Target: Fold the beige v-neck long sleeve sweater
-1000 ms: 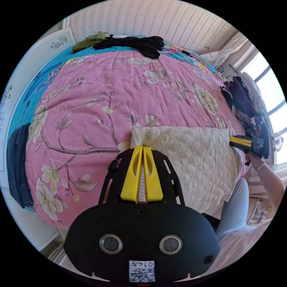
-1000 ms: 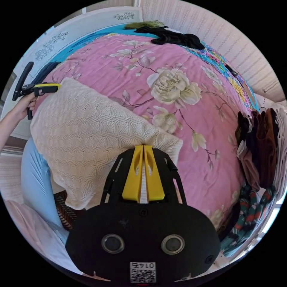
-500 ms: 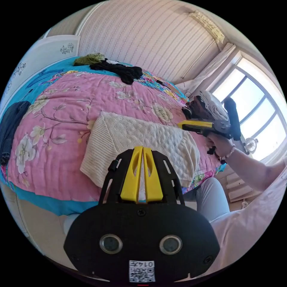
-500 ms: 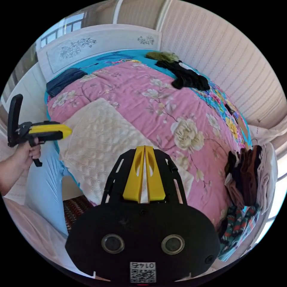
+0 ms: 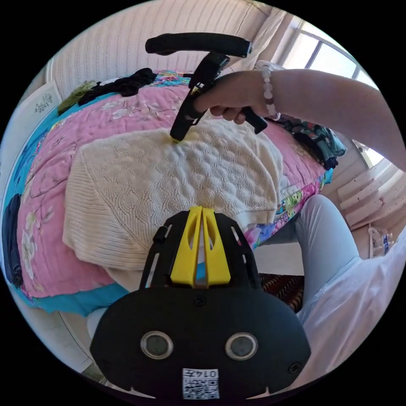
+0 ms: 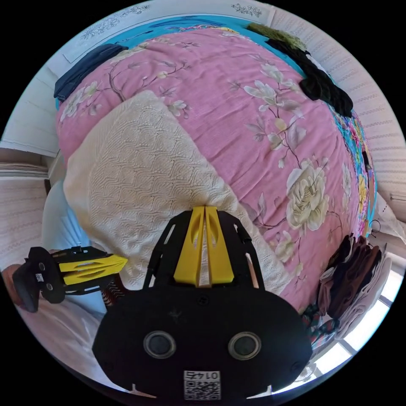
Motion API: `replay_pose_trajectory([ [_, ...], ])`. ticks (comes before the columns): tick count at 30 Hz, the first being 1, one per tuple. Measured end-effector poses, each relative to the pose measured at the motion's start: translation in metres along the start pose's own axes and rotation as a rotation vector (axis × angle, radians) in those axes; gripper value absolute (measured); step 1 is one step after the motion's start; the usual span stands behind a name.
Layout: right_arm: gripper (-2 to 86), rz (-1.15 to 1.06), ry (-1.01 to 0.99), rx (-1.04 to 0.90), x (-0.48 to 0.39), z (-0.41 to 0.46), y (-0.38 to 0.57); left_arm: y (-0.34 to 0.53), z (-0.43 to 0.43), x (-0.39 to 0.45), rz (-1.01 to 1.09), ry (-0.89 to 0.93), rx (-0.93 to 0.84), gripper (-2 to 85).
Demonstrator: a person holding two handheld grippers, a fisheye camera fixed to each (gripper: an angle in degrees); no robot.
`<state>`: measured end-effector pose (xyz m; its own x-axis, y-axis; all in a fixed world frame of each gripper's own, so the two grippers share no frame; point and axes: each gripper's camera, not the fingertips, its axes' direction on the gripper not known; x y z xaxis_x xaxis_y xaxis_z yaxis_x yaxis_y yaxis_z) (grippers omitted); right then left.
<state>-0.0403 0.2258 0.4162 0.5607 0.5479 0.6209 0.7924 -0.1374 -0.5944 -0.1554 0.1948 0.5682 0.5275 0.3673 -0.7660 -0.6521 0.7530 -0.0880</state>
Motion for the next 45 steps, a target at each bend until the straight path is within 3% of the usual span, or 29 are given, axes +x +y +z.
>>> replay_pose_trajectory([
  [9,-0.3,0.039,0.030,0.087,0.030,0.000,0.031,0.014,0.047,0.017,0.047,0.105,-0.094,-0.9],
  [13,-0.1,0.207,-0.159,0.342,0.071,-0.047,0.108,0.018,0.038,0.044,0.165,0.033,0.001,0.1],
  [16,0.6,0.352,-0.172,0.482,0.090,-0.065,0.204,0.021,0.034,0.064,0.164,0.045,0.086,6.0],
  [19,3.9,0.500,-0.178,0.411,0.101,-0.049,0.291,0.026,0.041,0.088,0.229,0.047,0.196,13.3],
  [22,6.8,0.641,-0.289,0.335,0.106,-0.026,0.349,0.021,0.061,0.112,0.297,0.106,0.132,15.3],
  [27,11.1,0.721,-0.418,0.386,0.119,-0.015,0.380,0.010,0.088,0.135,0.304,0.117,0.027,17.0],
  [30,9.4,0.763,-0.494,0.360,0.143,-0.005,0.383,0.004,0.102,0.141,0.269,0.097,-0.028,17.3],
  [32,3.2,0.818,-0.614,0.324,0.168,0.000,0.390,0.001,0.112,0.148,0.283,0.072,-0.065,17.7],
  [35,2.1,0.786,-0.741,0.428,0.188,-0.018,0.407,-0.005,0.122,0.156,0.282,0.053,-0.092,17.7],
  [39,1.5,0.697,-0.741,0.529,0.202,-0.053,0.425,-0.017,0.127,0.158,0.207,0.050,-0.101,15.0],
  [42,1.3,0.653,-0.770,0.552,0.217,-0.063,0.440,-0.028,0.132,0.156,0.155,-0.093,-0.163,5.2],
  [45,1.9,0.669,-0.832,0.637,0.237,-0.064,0.471,-0.034,0.132,0.146,0.097,0.004,-0.185,3.0],
])
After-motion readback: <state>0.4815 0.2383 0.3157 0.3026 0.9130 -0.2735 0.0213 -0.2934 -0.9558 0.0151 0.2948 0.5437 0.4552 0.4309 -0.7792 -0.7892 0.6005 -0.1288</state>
